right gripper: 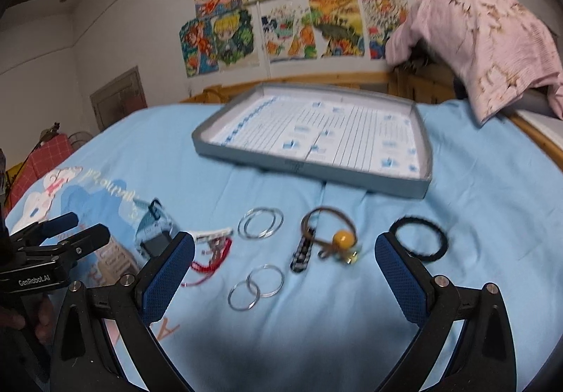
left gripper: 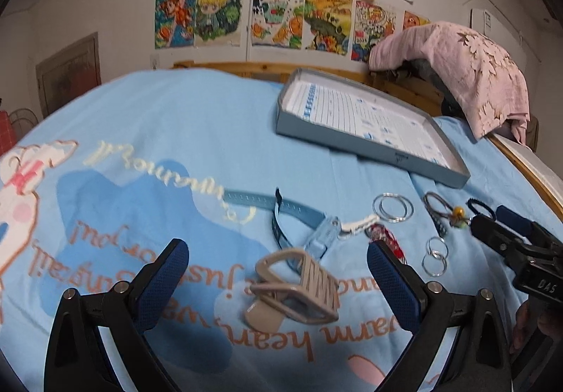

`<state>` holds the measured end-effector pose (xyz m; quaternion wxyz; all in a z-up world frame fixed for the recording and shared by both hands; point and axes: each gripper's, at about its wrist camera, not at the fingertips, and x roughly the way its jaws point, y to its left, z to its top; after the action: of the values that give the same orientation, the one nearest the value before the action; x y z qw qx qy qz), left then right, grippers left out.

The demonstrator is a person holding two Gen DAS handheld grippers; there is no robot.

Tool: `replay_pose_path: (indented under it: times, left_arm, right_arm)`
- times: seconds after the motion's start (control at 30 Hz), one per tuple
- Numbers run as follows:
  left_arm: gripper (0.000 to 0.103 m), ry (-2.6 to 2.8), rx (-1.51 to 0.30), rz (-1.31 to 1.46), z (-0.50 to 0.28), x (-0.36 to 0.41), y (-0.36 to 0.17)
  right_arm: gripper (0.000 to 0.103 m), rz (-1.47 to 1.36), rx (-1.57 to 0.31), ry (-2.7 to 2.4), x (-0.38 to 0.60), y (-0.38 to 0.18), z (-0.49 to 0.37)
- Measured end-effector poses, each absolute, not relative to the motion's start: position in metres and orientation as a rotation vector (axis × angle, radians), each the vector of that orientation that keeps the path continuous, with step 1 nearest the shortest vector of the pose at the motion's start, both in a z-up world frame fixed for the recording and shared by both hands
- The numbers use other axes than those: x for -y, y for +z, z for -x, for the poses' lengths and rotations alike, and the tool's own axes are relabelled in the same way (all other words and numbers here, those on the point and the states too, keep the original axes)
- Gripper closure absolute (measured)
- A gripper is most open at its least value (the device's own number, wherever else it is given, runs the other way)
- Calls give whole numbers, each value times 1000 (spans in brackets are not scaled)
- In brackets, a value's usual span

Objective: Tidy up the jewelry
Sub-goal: 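Grasp the beige plastic clip with the left tool while the right tool grasps a silver ring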

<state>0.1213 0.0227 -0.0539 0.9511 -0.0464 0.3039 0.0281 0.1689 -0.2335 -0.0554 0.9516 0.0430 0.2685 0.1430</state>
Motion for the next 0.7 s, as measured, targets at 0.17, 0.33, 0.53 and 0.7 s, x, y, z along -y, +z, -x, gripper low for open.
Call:
replay_pose_path:
  times: [0.17, 0.33, 0.53, 0.7]
  left_arm:
    - [17, 34, -666, 122, -126, -26, -68]
    - [27, 11, -700, 152, -129, -28, -78]
    - [38, -25, -729, 166, -132, -24, -86]
    - [47, -40, -728, 175, -133, -23, -86]
  right_arm:
    - [29, -73, -626, 333, 226, -72, -175]
    - [35, -70, -677, 375, 220, -82, -177]
    - [37, -47, -742, 411, 209, -95, -187]
    - [43, -36, -777, 436, 201, -102, -194]
